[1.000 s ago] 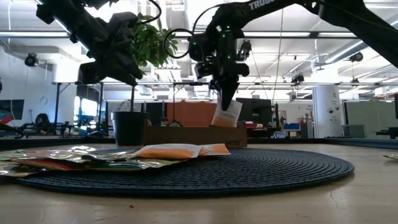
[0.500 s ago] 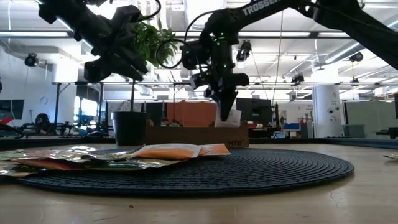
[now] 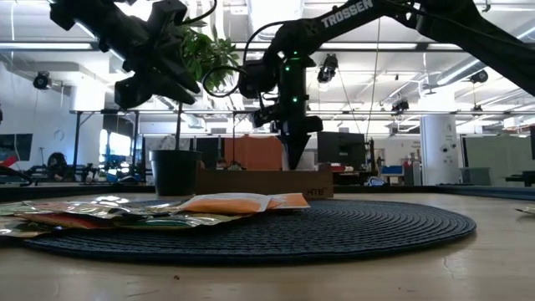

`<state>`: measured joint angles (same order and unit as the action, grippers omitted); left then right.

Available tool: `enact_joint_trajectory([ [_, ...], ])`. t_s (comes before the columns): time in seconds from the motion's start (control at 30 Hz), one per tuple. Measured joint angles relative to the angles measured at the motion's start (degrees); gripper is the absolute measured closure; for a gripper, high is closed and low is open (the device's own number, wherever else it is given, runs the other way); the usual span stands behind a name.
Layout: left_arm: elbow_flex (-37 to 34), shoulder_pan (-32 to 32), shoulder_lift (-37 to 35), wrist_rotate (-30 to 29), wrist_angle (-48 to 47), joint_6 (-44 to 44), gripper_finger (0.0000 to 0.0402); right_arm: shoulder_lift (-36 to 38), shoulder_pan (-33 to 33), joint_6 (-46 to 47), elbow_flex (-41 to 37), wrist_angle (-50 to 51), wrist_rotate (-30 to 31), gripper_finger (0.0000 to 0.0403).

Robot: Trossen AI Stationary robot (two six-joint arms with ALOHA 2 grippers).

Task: Pick & Place Tea
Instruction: Put the white tea bag into the right slot of the wooden organizer

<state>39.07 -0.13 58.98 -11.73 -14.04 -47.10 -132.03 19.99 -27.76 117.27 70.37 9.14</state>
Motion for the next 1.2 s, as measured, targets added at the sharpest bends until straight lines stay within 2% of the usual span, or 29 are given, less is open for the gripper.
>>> enact_joint_trajectory([
  [0.17, 0.0, -0.4, 0.0, 0.0, 0.0, 0.5, 0.0319, 0.0, 0.0, 0.4, 0.0, -0.1, -0.2, 0.0358],
  [0.57, 0.0, -0.4, 0.0, -0.3, 0.0, 0.6, 0.0319, 0.1, 0.0, 0.3, 2.4, -0.7, -0.1, 0.0245],
  [0.77, 0.0, -0.4, 0.0, -0.3, 0.0, 1.0, 0.0319, 0.2, 0.0, 0.6, 5.5, -0.9, 3.8, 0.0208],
  [0.9, 0.0, -0.4, 0.0, -0.3, 0.0, 1.1, 0.0319, 1.5, 0.0, 2.2, 7.3, -0.6, 4.1, 0.0193],
  [1.0, 0.0, -0.4, 0.0, -0.2, 0.0, 1.7, 0.0319, 3.8, -0.4, 5.6, 7.9, -0.4, 2.0, 0.0191],
  [1.13, 0.0, -0.4, 0.0, -0.2, 0.0, 2.8, 0.0319, 7.5, -2.1, 13.3, 6.8, -0.4, -7.8, 0.0196],
  [1.2, 0.0, -0.5, 0.0, 0.0, 0.0, 3.7, 0.0319, 9.1, -3.9, 16.2, 5.6, -0.2, -10.5, 0.0200],
])
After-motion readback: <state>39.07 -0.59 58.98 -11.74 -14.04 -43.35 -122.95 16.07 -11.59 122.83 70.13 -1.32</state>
